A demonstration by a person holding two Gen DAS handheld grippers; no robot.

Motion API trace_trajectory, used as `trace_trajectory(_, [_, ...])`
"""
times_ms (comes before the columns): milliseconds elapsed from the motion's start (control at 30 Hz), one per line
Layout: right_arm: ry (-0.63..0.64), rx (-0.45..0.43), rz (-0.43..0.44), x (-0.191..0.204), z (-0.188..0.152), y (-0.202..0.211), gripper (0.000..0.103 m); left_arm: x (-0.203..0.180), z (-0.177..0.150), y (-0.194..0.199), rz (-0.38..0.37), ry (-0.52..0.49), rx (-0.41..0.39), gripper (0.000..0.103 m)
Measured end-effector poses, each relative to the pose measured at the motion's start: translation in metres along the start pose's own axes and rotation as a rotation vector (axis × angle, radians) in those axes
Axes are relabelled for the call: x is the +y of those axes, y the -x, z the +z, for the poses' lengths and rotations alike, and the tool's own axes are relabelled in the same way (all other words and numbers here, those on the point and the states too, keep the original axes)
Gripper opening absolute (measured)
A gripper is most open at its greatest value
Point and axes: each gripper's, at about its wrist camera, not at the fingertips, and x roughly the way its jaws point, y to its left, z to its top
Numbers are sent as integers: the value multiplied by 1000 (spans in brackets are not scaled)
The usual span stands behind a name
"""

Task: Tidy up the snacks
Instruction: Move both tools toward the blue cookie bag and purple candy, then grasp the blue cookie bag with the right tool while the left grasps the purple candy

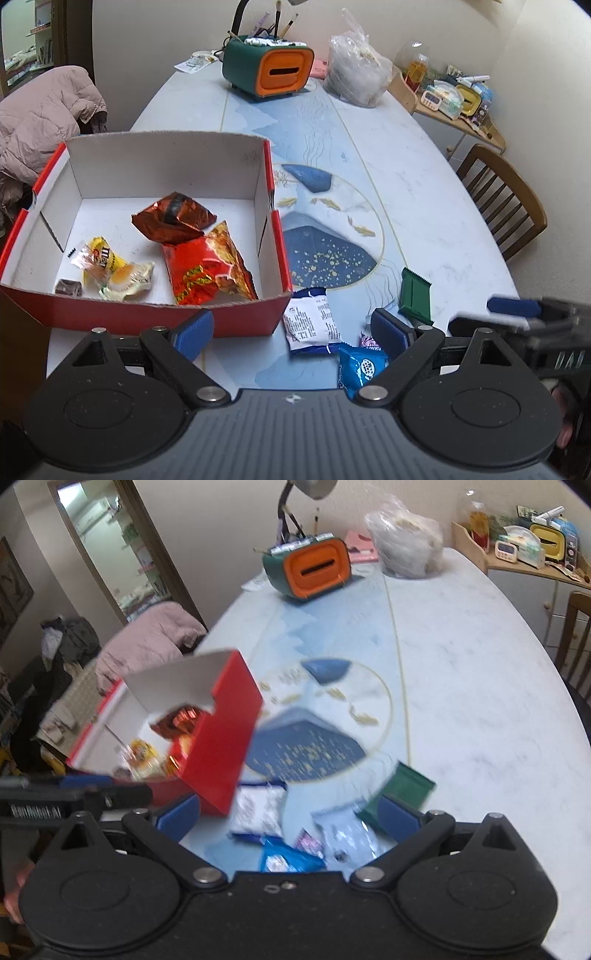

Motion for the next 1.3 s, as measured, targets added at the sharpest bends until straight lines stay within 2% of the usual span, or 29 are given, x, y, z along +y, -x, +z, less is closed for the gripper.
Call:
trace_trajectory(333, [-47,152,6,0,-48,-39,95,1,-25,-19,43,-39,46,92])
trace_trajectory(700, [-133,217,-31,5,-58,-85,85,14,-38,-31,64,-51,79,92])
trace_trajectory(867, [-126,249,-58,11,-61,-102,74,15,-38,-32,63,-61,81,92])
trace_trajectory(967, [-96,239,-81,16,-62,-103,68,12,-37,-33,61,-75,82,92])
trace_trajectory(1100, [-74,236,-91,17,-61,-102,51,4,-37,-38,57,-95,87,92])
trace_trajectory(1200, [-67,243,-87,15,-62,-100,45,-4,-36,-42,52,-106,96,92])
trace_trajectory(1300, [-54,250,-83,11,-64,-96,44,-14,-37,-46,40,-128,101,92])
